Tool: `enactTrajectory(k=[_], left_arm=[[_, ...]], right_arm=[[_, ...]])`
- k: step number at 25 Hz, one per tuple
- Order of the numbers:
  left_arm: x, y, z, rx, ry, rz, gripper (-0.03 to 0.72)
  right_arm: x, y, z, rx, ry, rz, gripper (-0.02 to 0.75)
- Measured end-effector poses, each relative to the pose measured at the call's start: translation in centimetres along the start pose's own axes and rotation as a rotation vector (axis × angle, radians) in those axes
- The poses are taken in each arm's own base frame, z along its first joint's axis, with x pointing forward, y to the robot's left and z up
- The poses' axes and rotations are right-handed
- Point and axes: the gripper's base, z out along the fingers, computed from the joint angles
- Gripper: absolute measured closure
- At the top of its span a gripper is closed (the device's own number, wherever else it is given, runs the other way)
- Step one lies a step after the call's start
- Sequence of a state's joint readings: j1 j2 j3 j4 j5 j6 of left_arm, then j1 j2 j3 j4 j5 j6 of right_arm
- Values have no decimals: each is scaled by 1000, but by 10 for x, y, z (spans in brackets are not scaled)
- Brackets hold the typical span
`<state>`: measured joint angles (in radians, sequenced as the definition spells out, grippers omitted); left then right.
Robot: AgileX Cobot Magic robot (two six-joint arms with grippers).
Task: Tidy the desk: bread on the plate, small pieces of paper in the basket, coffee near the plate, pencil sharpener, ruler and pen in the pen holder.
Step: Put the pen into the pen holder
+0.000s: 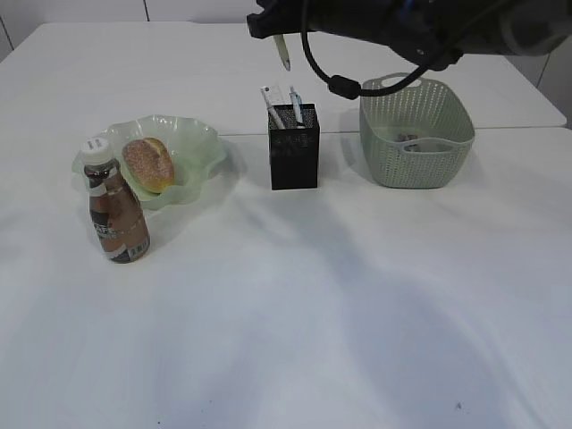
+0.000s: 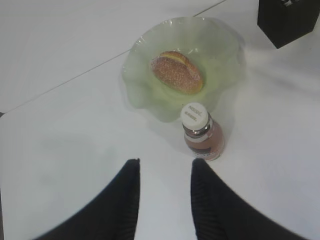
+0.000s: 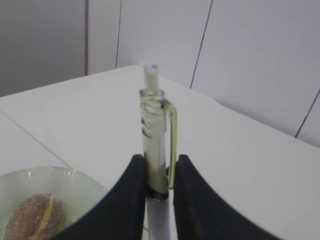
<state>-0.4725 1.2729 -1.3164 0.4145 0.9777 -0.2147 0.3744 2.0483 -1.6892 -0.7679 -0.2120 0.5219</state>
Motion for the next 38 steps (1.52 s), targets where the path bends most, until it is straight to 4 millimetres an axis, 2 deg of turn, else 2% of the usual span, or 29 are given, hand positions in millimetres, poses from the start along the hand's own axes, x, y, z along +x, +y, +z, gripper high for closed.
enactTrajectory(k=[2,4,5,9,14,21,30,38], left_arm=[[0,-1,4,0,11,4,448],[0,-2,5,1,11,5,448],[-1,-2,6,2,9,5,448],[-2,-2,6,5,-4,5,448],[-3,-3,6,6,-12,5,448],[-5,-3,6,12,-37,5,449],[-5,-3,6,12,-37,5,449],[-5,-3,6,13,-40,5,449]], right_arm=[[9,1,6,-27,-20,3,596],[9,1,6,-27,-20,3,596],[24,5,13,-52,-15,7,596],[40,8,20,-65,7,-19,596],[55,-4,22,-57,12,-27,596],[69,-6,27,-74,-6,-19,596],[77,-8,31,-41,-16,-43,596],[105,-4,39,-36,31,-4,596]])
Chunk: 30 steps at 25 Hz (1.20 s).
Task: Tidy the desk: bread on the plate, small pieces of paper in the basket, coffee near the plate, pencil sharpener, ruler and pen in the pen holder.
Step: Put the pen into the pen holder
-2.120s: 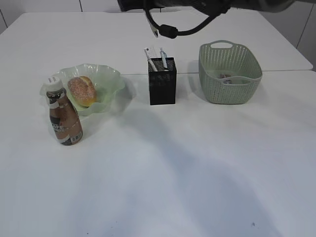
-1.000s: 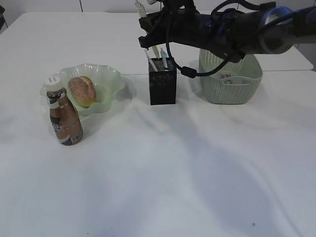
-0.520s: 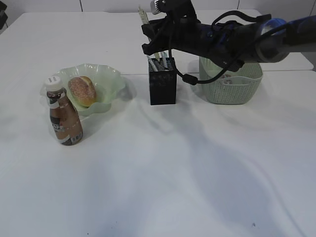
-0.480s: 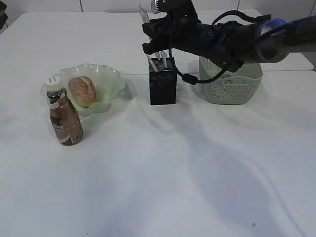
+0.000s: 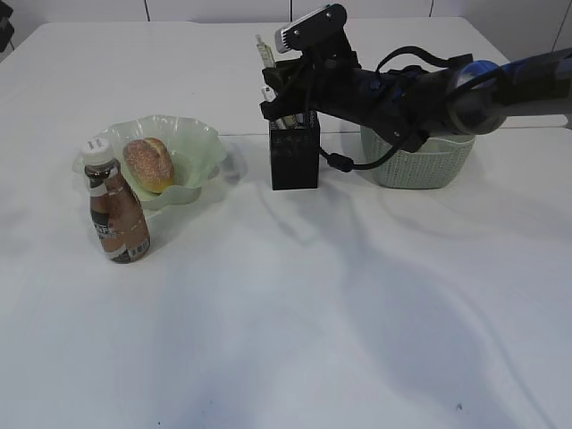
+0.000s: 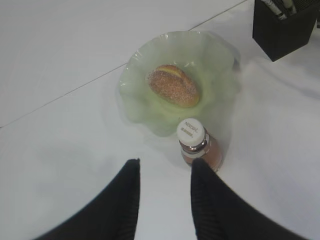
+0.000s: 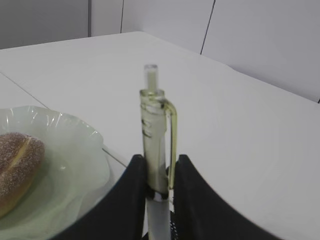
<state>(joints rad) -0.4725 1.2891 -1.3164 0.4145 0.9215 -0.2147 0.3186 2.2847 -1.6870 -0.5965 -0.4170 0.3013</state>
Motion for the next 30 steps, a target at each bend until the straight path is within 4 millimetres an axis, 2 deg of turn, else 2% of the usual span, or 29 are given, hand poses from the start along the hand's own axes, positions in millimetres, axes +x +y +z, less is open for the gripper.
enactTrajectory(k=[5,16,30], left_arm=[[-1,0,0,3,-16,0,449],[-2,0,0,5,-21,-2,449],[-3,-1,0,9,-33,-17,449]], right_arm=[[1,0,0,3,0,-31,596],[3,-14,-3,49,4,-6,596],[9,-18,-3,80,58,32,595]])
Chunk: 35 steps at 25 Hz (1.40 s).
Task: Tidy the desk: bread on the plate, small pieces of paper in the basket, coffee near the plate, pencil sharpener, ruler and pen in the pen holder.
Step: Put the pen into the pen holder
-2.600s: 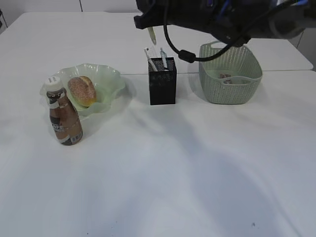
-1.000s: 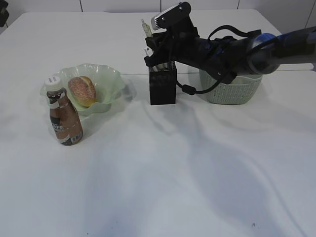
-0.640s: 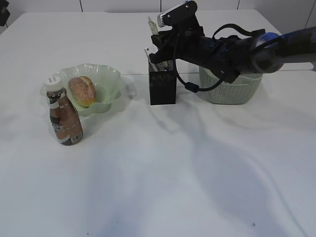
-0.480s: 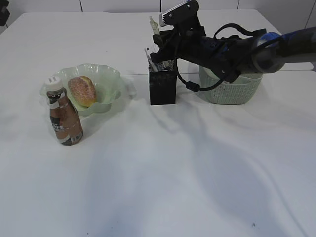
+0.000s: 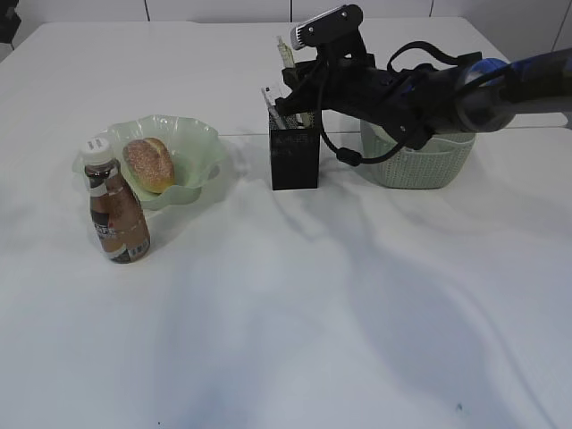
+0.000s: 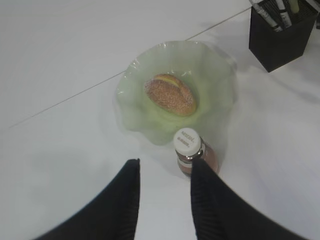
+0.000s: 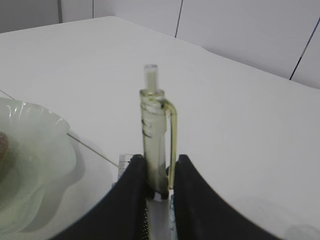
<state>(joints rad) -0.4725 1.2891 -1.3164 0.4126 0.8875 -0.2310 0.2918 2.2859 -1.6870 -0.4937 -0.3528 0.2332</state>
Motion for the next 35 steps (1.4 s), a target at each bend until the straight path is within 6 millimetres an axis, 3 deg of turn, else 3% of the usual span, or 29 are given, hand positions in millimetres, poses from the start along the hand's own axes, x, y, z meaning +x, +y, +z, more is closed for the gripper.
enactTrajectory(k=[28,34,35], left_arm=[[-3,-1,0,7,-30,-13,447],[-3,-1,0,9,-36,-35,444],[-3,-1,0,10,-38,-37,443]], right_arm=[[3,-1,0,12,33,74,591],[6,-1,0,16,62,66,542],[6,-1,0,16,70,59,505]])
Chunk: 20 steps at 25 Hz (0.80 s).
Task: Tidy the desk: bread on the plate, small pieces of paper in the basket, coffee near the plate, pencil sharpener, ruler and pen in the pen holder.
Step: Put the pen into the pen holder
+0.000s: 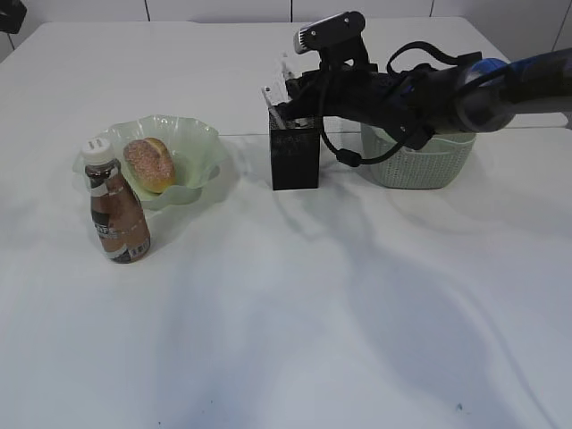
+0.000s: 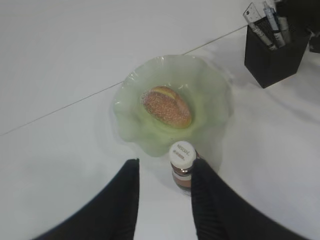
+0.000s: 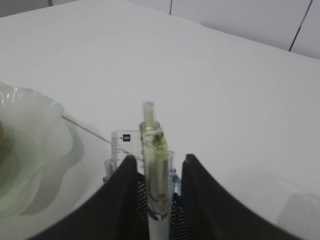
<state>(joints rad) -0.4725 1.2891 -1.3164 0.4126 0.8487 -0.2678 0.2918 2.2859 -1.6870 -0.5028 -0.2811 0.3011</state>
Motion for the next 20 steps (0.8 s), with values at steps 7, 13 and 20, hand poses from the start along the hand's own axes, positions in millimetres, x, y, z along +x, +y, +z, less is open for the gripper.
enactTrajectory(k=[7,13,20], left_arm=[[0,0,0,0,0,-11,384],[-1,0,0,-5,-6,-10,373],[-2,2,0,-16,-27,-29,368]], right_arm=[[2,-1,0,6,20,18,403],[6,-5,-4,54,135,58,395],[-20,-15,-24,125,206,79,394]])
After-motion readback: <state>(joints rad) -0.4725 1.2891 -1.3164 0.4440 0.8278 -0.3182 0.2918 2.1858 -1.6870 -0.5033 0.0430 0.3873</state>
